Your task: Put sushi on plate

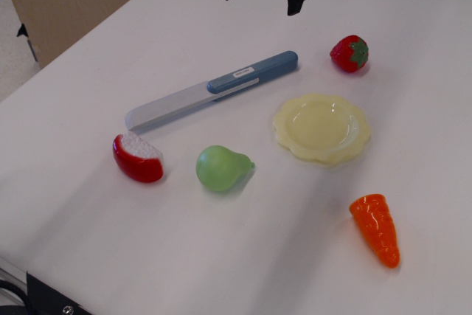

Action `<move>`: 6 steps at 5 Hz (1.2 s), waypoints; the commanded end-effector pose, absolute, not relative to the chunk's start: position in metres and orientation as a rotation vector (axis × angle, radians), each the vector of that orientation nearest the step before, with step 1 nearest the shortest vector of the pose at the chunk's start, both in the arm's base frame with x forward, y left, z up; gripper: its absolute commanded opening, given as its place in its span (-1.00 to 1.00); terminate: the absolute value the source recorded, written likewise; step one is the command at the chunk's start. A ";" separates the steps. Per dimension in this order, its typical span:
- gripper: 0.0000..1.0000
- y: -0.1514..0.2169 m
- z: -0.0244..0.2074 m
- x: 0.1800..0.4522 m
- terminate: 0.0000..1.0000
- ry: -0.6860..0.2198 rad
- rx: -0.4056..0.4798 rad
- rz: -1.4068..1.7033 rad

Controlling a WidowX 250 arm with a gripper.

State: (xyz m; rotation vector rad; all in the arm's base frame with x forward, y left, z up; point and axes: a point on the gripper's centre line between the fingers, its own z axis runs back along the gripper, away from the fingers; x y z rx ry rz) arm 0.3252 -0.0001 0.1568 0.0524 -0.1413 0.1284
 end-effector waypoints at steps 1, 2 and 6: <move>1.00 0.000 0.157 0.325 -1.00 -0.141 0.052 0.128; 1.00 0.009 0.160 0.301 -1.00 -0.130 0.137 0.301; 1.00 0.066 0.093 0.245 -1.00 -0.141 0.192 0.725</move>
